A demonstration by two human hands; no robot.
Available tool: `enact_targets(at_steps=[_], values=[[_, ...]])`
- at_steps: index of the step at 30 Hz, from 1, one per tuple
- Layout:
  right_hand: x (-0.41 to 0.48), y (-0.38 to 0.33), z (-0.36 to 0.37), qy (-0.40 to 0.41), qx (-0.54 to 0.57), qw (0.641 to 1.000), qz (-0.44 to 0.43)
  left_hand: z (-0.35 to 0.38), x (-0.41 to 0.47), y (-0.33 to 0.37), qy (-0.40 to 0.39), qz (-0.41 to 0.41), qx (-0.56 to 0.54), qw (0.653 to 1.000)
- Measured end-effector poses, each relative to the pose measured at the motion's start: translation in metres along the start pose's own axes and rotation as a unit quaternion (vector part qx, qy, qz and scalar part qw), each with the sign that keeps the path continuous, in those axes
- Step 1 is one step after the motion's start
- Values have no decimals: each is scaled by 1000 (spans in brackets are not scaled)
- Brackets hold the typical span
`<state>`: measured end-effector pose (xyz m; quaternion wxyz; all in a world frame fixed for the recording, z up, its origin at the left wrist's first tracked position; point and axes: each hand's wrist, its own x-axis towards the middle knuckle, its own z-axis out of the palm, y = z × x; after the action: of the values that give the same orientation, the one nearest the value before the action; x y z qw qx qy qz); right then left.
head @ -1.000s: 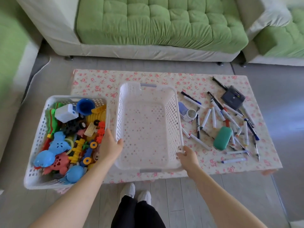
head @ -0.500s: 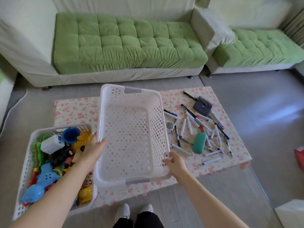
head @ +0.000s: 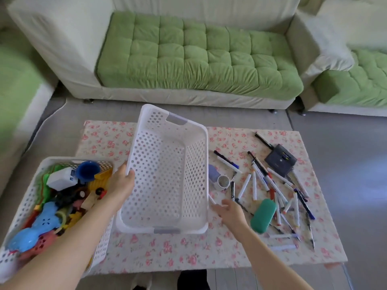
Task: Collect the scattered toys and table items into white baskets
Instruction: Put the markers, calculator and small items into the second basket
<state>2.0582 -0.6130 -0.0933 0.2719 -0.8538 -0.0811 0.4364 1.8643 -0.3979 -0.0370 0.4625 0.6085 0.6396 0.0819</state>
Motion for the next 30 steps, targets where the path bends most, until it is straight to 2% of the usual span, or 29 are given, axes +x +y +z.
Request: enact_targets(at_steps=[4, 10, 19, 23, 26, 30], values=[[59, 2, -31, 6, -104, 993, -47, 35, 19, 16, 35, -5, -21, 999], [140, -2, -43, -6, -259, 959, -114, 73, 62, 24, 67, 15, 8, 998], [224, 18, -7, -52, -367, 924, -97, 104, 111, 16, 44, 50, 2, 998], [233, 28, 2, -10, -298, 947, -116, 107, 119, 13, 40, 54, -1, 998], [222, 23, -1, 24, -138, 986, -94, 105, 121, 13, 37, 61, 2, 997], [193, 5, -2, 98, 18, 987, -126, 103, 118, 14, 38, 54, 7, 998]])
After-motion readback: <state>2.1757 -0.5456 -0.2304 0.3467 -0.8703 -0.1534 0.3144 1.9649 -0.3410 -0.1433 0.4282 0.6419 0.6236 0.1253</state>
